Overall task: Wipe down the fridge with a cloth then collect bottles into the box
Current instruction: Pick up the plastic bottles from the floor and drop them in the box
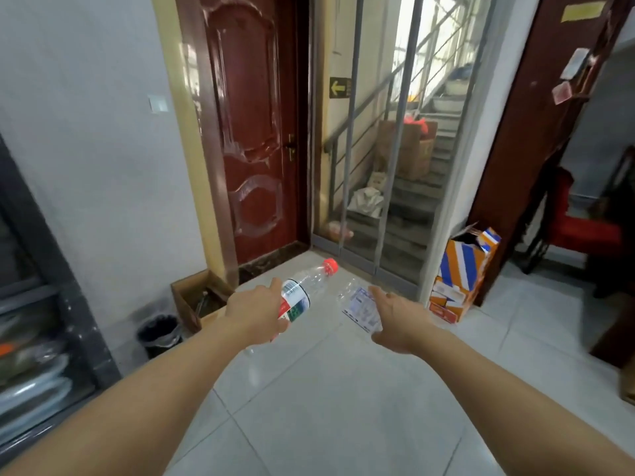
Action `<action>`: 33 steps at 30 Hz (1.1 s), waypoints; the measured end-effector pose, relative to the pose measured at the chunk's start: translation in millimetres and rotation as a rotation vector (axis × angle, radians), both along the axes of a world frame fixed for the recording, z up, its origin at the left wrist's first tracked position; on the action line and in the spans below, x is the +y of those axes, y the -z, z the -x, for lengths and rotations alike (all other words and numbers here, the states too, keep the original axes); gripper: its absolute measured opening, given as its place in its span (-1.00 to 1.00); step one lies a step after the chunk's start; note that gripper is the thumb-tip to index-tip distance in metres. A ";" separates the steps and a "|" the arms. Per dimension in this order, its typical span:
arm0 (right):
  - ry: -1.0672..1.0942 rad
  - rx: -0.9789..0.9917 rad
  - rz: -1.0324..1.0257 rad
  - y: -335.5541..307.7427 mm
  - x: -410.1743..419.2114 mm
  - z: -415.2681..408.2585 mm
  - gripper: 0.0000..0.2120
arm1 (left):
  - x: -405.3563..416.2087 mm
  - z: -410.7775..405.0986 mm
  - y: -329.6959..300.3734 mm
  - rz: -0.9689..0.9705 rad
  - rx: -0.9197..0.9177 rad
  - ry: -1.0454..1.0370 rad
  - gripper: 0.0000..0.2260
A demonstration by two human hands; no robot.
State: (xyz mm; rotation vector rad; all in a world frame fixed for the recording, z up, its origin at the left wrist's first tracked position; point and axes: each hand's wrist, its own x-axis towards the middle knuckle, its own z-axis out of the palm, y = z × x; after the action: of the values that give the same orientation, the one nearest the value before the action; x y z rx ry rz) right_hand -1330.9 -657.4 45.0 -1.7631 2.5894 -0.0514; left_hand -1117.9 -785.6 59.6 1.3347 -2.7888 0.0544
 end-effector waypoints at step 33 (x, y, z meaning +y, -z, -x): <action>-0.546 0.001 -0.057 15.4 -704.3 283.5 -0.37 | -581.9 238.4 30.3 -0.098 0.006 -0.557 -0.46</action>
State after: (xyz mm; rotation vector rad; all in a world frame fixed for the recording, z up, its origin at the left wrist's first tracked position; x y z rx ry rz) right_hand -1614.5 -1361.7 29.5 -2.3650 1.9940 0.0269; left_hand -1356.4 -1367.6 29.3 2.0836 -2.3486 -0.0662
